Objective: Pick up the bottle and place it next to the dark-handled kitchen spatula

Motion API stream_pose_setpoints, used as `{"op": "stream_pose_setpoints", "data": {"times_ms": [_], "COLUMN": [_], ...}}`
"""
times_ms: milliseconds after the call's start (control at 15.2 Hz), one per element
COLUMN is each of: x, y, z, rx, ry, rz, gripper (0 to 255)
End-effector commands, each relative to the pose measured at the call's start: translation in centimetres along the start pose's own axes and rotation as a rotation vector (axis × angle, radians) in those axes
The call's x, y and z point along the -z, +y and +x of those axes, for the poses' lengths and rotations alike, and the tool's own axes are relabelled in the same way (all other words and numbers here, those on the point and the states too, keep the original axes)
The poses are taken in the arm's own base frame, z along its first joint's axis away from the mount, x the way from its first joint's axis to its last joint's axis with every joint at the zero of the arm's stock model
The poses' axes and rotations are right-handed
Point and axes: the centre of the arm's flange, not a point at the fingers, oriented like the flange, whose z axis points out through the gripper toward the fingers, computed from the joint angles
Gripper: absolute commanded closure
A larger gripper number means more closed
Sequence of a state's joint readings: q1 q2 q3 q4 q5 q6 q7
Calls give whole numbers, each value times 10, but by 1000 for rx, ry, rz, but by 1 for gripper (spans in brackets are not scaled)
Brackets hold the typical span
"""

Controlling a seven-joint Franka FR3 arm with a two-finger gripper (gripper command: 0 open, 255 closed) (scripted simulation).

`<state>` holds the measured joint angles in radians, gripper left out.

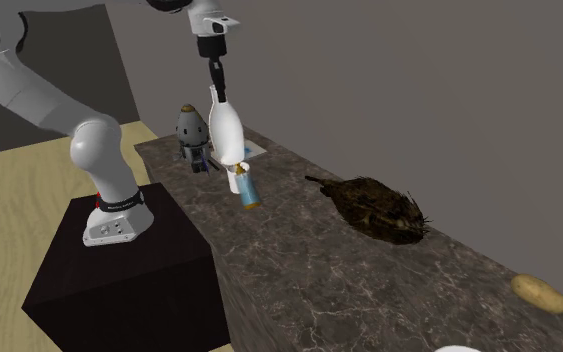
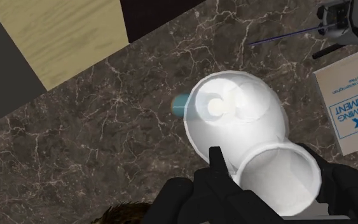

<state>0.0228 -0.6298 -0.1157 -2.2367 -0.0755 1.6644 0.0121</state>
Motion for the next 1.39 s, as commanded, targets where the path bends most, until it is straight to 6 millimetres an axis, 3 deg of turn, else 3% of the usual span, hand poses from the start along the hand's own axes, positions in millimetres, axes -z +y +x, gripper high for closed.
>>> {"op": "stream_pose_setpoints", "data": {"times_ms": [0, 1320], "x": [7, 80], "y": [-24, -242], "z": [-12, -142], "rx": [-1, -1], "ry": [0, 0], "rz": [0, 0], "gripper": [255, 255]}}
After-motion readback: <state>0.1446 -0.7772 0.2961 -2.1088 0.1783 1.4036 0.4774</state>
